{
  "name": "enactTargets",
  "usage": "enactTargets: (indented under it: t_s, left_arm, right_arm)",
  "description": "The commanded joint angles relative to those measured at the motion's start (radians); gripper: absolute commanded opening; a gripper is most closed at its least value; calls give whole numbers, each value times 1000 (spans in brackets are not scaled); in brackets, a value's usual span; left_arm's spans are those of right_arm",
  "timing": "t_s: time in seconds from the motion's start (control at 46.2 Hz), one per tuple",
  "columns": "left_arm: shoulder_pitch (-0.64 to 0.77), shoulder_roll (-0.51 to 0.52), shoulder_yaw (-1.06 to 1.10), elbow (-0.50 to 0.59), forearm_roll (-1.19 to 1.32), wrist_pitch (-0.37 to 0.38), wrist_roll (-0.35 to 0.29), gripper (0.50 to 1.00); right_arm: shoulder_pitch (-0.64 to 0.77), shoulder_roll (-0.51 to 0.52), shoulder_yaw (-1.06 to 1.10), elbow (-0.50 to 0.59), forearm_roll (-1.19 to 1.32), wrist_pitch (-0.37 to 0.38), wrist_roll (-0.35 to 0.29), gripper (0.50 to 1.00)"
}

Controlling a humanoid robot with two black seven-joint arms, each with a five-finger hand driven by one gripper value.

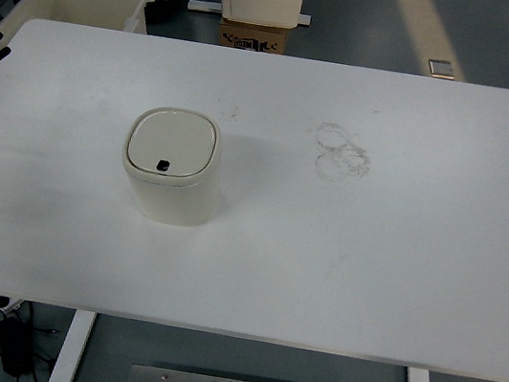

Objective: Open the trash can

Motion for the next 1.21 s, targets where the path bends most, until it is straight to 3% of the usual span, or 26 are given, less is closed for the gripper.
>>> enactTargets:
  t_s: [0.0, 1.189]
  left_arm:
    - [0, 1, 0, 0, 0, 0, 0, 1000]
    - [3, -9, 0, 0, -2, 3, -1, 1000]
  right_arm:
    - [1, 0, 0, 0, 0, -1, 0, 991]
    - [1, 0, -1, 0, 0, -1, -2, 991]
